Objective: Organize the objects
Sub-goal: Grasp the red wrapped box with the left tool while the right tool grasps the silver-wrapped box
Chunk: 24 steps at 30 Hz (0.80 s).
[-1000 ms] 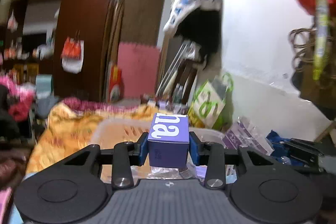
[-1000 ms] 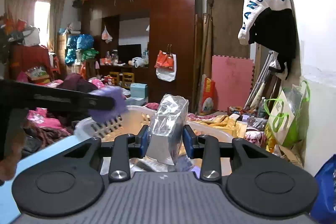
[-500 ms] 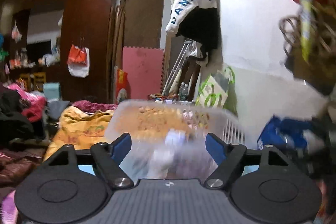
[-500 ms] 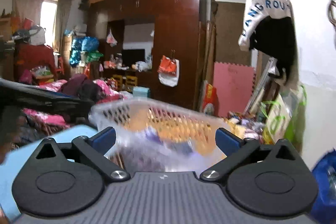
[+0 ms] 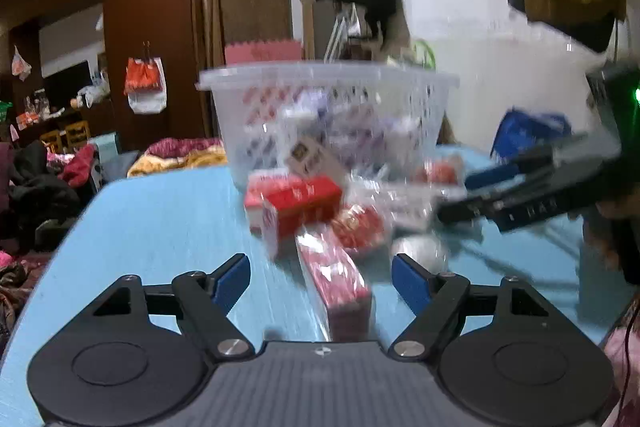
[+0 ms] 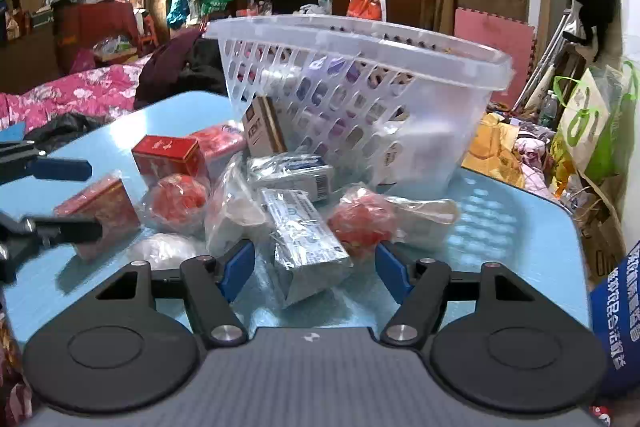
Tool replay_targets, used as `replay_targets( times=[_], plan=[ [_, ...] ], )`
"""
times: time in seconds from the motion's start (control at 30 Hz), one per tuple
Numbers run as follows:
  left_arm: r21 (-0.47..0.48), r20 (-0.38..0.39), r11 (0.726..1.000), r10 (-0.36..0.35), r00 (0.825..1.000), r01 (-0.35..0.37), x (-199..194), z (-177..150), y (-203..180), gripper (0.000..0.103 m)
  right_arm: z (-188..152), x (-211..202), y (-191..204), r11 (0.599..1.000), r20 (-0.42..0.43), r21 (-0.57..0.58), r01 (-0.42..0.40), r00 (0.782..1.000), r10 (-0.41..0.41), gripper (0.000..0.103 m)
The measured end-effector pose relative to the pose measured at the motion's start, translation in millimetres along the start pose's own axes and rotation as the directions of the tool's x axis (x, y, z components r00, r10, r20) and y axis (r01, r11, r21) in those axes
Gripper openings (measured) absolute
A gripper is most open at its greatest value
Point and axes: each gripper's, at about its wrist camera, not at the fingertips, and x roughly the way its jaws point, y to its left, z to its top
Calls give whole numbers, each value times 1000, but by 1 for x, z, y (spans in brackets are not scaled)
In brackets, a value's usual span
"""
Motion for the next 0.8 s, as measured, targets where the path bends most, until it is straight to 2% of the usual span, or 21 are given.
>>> replay_targets(
  times=[0.03,0.1,0.2,0.3,0.4,0.43,0.47,0.6,0.8],
  plan=[
    [8,-15,1000,-1,1000,1,3,-2,-1,81,-5,-1,1,1000,1,3,1,1000,-1,69],
    [19,-38,1000,7,999,-6,6,-7,-6,81,-8,1,0,1000,-6,10,-6,1000,6,50],
    [26,-37,999,22,999,-21,6,-9,-11,80,-14,-7,1,1000,12,9,-4,1000,4,49],
    [26,-33,998,55,998,-54,8,-9,-14,73,-24,-21,2,1000,49,21,7,999,-8,48],
    [6,-47,998,58,997,-58,11,-10,-11,48,-31,-42,2,998,121,54,10,993,-17,49],
    [-10,-43,999,51,998,-51,11,-10,-9,34,-34,-46,2,998,132,60,4,991,-12,49],
    [-17,-41,998,56,998,-56,10,-10,-8,31,-37,-50,3,998,144,63,3,990,-12,49],
    [-4,-1,996,94,996,-94,2,-12,-6,31,-45,-52,8,997,168,60,45,984,-55,48],
    [-38,47,997,72,996,-70,-12,-9,6,31,-50,-61,5,995,248,87,54,966,-74,48]
  ],
)
